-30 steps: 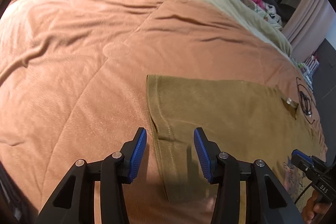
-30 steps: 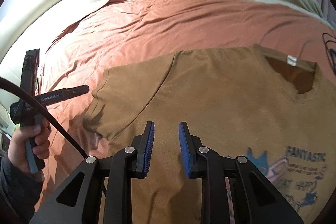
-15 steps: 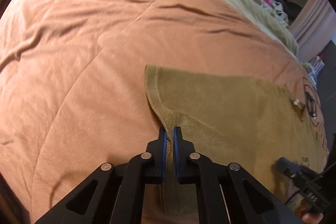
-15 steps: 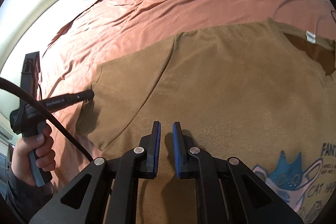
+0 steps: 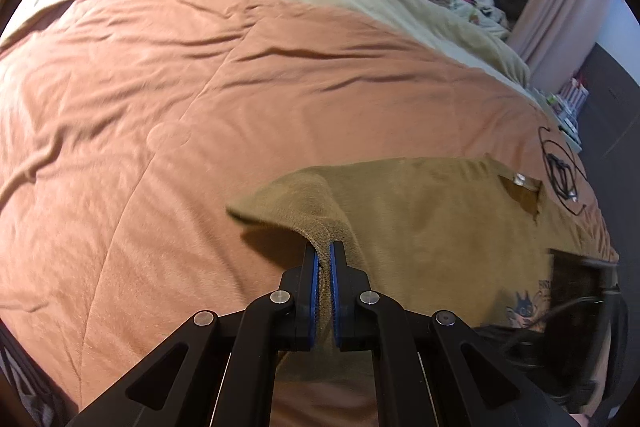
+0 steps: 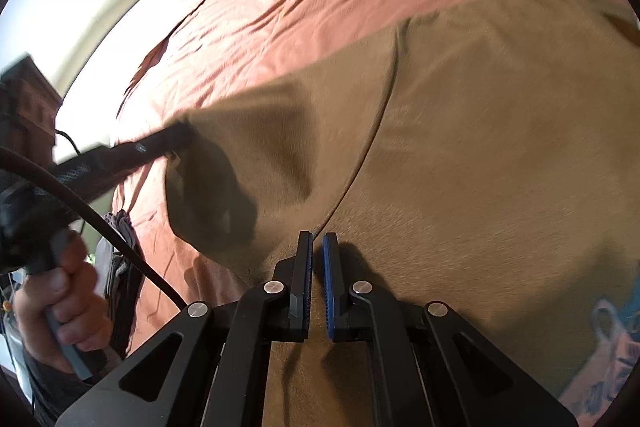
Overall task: Fold small clothes
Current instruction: 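Grasp the T-shirt side edge with the left tool and fold it inward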
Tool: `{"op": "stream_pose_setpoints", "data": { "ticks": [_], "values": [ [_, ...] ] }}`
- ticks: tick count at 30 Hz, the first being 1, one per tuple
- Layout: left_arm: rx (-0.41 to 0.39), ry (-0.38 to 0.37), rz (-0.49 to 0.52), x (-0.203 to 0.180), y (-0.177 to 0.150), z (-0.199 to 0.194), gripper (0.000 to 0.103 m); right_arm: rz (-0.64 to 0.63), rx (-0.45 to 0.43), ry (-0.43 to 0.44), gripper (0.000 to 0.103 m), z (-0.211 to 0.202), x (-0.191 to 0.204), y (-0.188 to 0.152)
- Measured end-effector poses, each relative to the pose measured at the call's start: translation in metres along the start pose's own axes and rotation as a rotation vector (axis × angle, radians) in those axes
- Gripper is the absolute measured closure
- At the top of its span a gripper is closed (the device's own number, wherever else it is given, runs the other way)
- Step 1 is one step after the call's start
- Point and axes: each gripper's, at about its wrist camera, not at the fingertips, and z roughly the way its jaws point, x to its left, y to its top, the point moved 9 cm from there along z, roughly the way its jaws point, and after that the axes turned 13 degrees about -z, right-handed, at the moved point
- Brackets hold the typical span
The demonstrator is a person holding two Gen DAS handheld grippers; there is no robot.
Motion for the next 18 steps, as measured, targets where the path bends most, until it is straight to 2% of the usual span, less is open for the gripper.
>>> {"op": "stream_pose_setpoints", "data": {
  "ticks": [6,10,18],
  "values": [
    [0.008,-0.049,0.039,-0.033,-0.001,-0.01,0.098,0.02,0.001,0.016,0.102,0.006,-0.006,0.003],
    [0.017,-0.06,0.071,-0.052,-0.006,-0.01,0.098,0.035,-0.01,0.027,0.101,-0.013,-0.01,0.007],
    [0.034,-0.099,0.1,-0.09,-0.018,-0.015,0.098,0.039,-0.023,-0.034,0.099,-0.052,-0.024,0.007]
  ]
}}
